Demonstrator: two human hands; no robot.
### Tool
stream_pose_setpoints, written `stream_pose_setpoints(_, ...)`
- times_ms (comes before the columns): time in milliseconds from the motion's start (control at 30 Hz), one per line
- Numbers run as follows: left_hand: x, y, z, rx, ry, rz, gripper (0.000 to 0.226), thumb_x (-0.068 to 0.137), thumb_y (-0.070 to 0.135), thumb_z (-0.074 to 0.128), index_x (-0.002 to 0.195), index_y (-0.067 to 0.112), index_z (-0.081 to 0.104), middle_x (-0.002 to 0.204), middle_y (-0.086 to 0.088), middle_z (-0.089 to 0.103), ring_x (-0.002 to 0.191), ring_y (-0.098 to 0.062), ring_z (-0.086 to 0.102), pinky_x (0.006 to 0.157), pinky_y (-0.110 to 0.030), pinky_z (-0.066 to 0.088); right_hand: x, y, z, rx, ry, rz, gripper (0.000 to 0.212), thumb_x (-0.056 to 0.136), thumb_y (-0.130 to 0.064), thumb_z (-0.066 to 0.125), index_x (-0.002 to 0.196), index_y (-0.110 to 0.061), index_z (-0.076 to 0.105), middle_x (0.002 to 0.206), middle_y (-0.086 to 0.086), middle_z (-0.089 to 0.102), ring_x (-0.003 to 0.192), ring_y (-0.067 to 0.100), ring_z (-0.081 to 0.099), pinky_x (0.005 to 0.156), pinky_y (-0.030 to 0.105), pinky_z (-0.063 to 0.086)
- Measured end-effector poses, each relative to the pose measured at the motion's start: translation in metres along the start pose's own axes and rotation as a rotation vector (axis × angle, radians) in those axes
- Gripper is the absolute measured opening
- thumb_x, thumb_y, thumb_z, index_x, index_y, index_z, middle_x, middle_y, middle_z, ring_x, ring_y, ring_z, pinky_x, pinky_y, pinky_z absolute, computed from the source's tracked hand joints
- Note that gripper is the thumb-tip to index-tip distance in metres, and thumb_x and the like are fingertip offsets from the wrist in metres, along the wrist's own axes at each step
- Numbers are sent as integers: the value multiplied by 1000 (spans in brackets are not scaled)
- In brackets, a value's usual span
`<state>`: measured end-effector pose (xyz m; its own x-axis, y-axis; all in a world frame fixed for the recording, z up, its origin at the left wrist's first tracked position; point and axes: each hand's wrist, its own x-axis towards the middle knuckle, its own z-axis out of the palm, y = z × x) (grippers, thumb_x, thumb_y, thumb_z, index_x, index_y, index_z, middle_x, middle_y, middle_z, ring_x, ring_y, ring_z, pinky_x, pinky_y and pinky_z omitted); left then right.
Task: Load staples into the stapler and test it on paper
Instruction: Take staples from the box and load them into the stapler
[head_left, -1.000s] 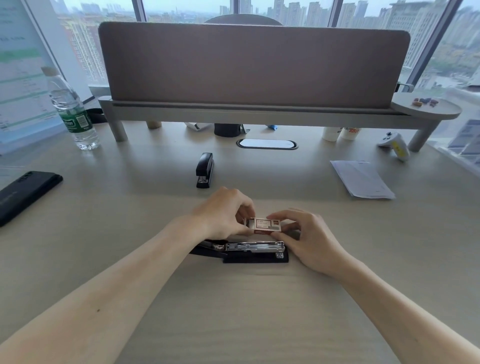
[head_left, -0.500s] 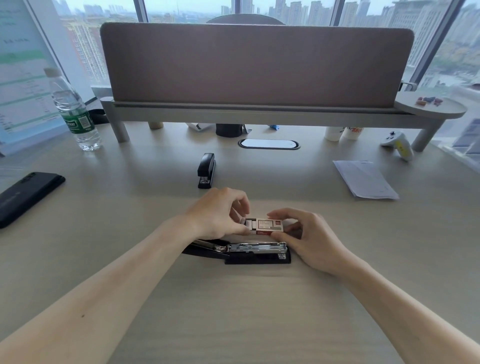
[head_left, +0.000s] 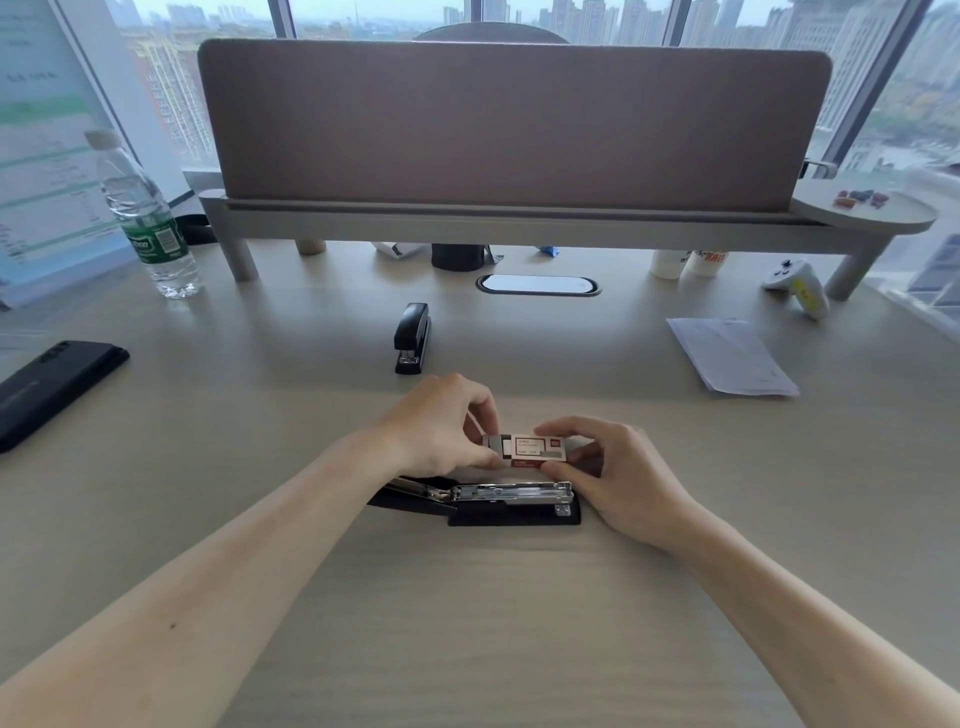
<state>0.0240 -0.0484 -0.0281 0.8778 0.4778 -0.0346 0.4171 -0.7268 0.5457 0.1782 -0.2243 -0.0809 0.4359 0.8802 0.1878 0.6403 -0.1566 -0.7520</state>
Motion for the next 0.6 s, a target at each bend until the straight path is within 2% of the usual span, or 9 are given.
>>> stream_pose_setpoints(100,1,-2,0,-26,9,-19,19,76,30,90,79,21,73,77,9,77,73,0,72,72,-21,57,-1,-1,1,1,2,5,31,88,-15,80,114,-30,74,95,-13,80,77,2,76,78,25,60)
stream_pose_setpoints(200,1,-4,-1,-81,-10,-34,16,82,31,86,78,22,73,82,7,79,75,-1,71,75,-20,55,0,0,0,-12,5,5,31,88,-17,80,114,-33,74,97,-11,80,78,4,76,82,29,61)
stream_pose_setpoints(333,0,-8,-9,-207,-14,-3,12,84,29,84,80,21,76,84,6,79,83,-13,74,87,-32,58,-1,1,0,-1,-5,9,31,88,-17,80,114,-33,74,99,-10,81,80,5,77,85,36,62)
stream_pose_setpoints(467,-5,-3,-24,-551,-18,-30,9,89,12,79,85,9,71,78,0,79,73,-11,72,77,-26,61,-2,0,-1,32,9,41,32,89,-18,80,116,-34,73,95,-11,81,79,5,77,85,37,61)
stream_pose_setpoints(567,-11,5,-30,-818,51,-84,10,89,2,75,90,7,67,82,-12,78,71,-18,74,69,-25,63,-4,-7,-4,174,116,84,27,93,-19,77,113,-37,75,111,-13,77,92,8,77,87,37,62)
stream_pose_setpoints(600,-14,7,-30,-866,76,-90,10,89,1,75,94,6,68,82,-13,78,72,-19,74,69,-25,64,-3,-12,-6,221,170,80,26,93,-18,76,110,-38,75,111,-12,76,97,6,75,85,35,61)
